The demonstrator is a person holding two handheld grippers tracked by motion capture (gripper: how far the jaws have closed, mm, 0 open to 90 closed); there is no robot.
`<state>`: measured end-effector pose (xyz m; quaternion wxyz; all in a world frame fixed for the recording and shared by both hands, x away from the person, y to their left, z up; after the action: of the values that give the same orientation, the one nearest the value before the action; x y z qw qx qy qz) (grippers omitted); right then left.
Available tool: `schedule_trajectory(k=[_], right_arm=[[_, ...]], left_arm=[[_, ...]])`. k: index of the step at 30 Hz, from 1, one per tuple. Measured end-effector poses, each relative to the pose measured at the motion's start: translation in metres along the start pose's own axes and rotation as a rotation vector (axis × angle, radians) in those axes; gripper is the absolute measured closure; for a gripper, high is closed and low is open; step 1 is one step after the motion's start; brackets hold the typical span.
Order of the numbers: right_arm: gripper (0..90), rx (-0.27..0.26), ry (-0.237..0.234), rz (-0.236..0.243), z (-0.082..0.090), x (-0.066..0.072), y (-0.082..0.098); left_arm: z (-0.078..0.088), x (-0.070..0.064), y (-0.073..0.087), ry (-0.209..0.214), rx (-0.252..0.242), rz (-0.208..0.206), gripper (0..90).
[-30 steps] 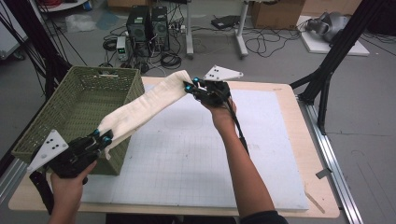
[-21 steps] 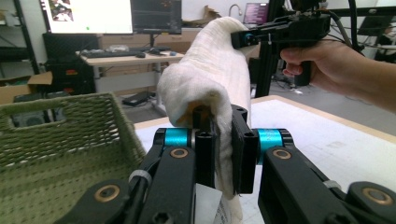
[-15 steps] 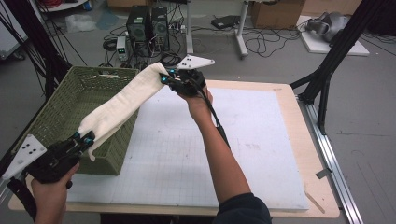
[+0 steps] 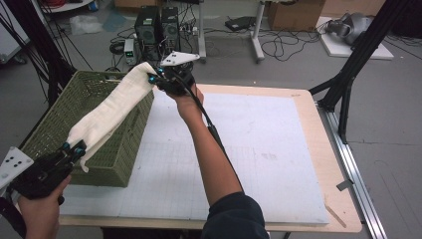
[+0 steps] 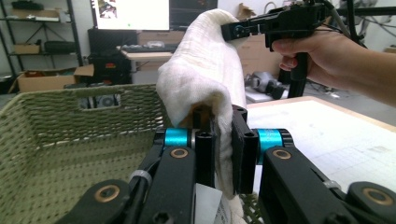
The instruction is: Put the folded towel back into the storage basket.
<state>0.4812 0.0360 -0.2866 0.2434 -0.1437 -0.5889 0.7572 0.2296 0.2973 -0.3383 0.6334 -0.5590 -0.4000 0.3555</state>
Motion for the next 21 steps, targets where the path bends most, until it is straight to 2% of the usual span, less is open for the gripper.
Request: schedule_trajectory(k=[9,17,21], right_arm=[[80.2,0.013,-0.001,-0.009,-0.030,0.005,-0.004],[80.2,0.033,0.002,-0.012,-0.058,0.014,-0.007],[80.3,0.039,0.008,-0.014,-0.066,0.016,-0.006]], left_arm=[[0.002,0.006,0.003,-0.031,0.023,-0.006,82.1],[0.006,0.014,0.006,-0.057,0.030,0.010,82.0],[0.006,0.016,0.009,-0.070,0.045,0.008,81.9]])
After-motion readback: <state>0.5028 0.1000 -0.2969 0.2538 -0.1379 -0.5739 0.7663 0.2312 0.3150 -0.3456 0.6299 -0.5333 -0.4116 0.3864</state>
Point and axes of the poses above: each handheld gripper's, and its own axes: z roughly backward along the jaws, y roughly out of its underside, x roughly to its left, the point moved 3 cm from there along -z, roughly forward along the jaws, and after that the axes turned 9 degrees about -z, right-handed, at the moved point
